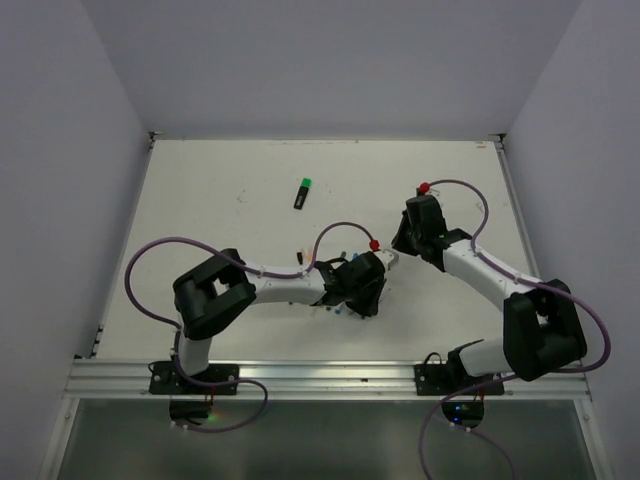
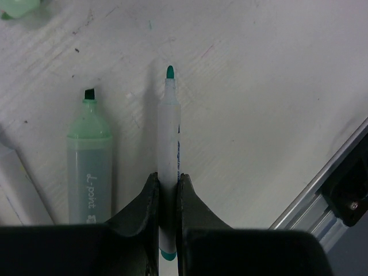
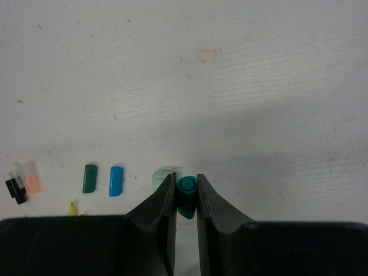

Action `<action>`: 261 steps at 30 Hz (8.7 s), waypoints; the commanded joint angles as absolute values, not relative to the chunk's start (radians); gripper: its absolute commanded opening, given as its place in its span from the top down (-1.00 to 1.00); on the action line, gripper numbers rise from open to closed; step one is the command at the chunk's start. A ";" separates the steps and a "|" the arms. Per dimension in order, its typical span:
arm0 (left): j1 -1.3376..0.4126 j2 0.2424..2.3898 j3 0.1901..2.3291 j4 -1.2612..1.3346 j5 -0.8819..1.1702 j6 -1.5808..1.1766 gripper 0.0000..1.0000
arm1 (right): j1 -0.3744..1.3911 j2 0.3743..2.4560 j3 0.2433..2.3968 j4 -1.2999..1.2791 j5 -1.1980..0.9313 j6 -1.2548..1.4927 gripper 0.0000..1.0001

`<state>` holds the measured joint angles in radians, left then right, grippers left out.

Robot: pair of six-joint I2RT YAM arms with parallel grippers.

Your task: Open the pen caps

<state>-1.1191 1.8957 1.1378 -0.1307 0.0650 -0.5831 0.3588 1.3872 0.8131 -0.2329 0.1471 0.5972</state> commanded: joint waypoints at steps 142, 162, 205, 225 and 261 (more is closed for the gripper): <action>-0.701 1.250 0.756 0.166 0.054 -0.321 1.00 | 0.518 1.393 0.873 0.379 -0.213 0.848 -0.65; -0.716 1.227 0.715 0.235 0.080 -0.341 1.00 | 0.577 1.505 0.885 0.466 -0.239 0.913 0.29; -0.515 1.184 0.557 0.591 0.778 -0.597 -0.25 | 0.561 1.471 0.819 0.850 -0.726 0.793 1.00; -0.515 1.161 0.505 0.689 0.827 -0.666 0.83 | 0.561 1.508 0.818 1.008 -0.773 0.856 1.00; -0.658 1.029 0.259 0.701 0.674 -0.710 0.72 | 0.439 1.483 1.149 0.943 -0.710 0.867 1.00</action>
<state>-0.6571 1.0763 0.2302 0.7143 0.6800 -0.7219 0.4286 1.4998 1.1870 0.9062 -0.7055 0.8536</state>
